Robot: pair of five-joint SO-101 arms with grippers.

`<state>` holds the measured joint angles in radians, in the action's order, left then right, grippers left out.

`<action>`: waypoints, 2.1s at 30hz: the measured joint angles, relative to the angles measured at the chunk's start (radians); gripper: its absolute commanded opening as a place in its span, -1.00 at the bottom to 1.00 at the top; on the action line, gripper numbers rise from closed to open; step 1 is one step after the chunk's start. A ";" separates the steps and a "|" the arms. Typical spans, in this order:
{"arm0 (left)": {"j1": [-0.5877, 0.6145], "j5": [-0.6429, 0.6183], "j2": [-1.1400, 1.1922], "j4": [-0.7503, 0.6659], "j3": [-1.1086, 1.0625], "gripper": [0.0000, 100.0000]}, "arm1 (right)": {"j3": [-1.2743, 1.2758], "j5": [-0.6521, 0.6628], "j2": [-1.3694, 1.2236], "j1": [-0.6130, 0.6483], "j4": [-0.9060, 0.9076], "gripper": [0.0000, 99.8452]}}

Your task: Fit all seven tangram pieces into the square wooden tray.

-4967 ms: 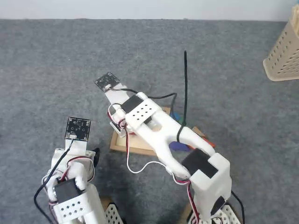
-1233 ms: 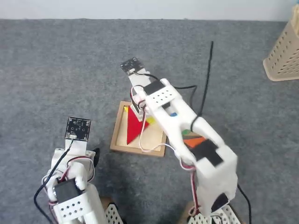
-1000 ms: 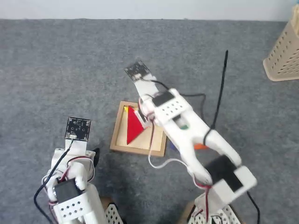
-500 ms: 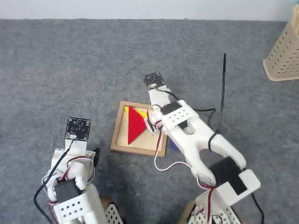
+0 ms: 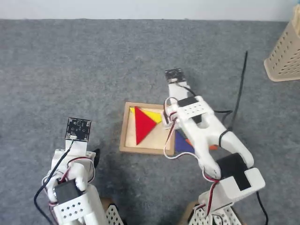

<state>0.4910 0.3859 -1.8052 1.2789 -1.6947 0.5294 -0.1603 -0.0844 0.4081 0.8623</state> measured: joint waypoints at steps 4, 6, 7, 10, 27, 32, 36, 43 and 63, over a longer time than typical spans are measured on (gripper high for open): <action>0.000 0.000 0.000 0.000 0.000 -0.44 | -0.040 0.000 0.000 -0.037 0.040 -0.70; 0.000 0.000 0.000 0.000 0.000 -0.44 | -0.072 0.000 0.000 -0.037 0.074 -0.70; 0.000 0.000 0.000 0.000 0.000 -0.44 | -0.089 0.000 0.008 -0.034 0.089 -0.70; 0.000 0.000 0.000 0.000 0.000 -0.44 | -0.112 0.029 0.034 0.006 0.107 -0.70; 0.000 0.000 0.000 0.000 0.000 -0.44 | -0.273 0.072 -0.141 0.212 0.104 -0.70; 0.000 0.000 0.000 0.000 0.000 -0.44 | -0.275 0.072 -0.141 0.216 0.132 -0.70; 0.000 0.000 0.000 0.000 0.000 -0.44 | -0.276 0.072 -0.137 0.216 0.189 -0.70; 0.000 0.000 0.000 0.000 0.000 -0.44 | -0.130 0.075 0.011 0.221 0.135 -0.70; 0.000 0.000 0.000 0.000 0.000 -0.44 | 0.014 0.256 0.064 0.451 -0.028 -0.70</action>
<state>0.4910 0.3859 -1.8052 1.2789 -1.6947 0.5432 0.0959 -0.0199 0.8592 0.8347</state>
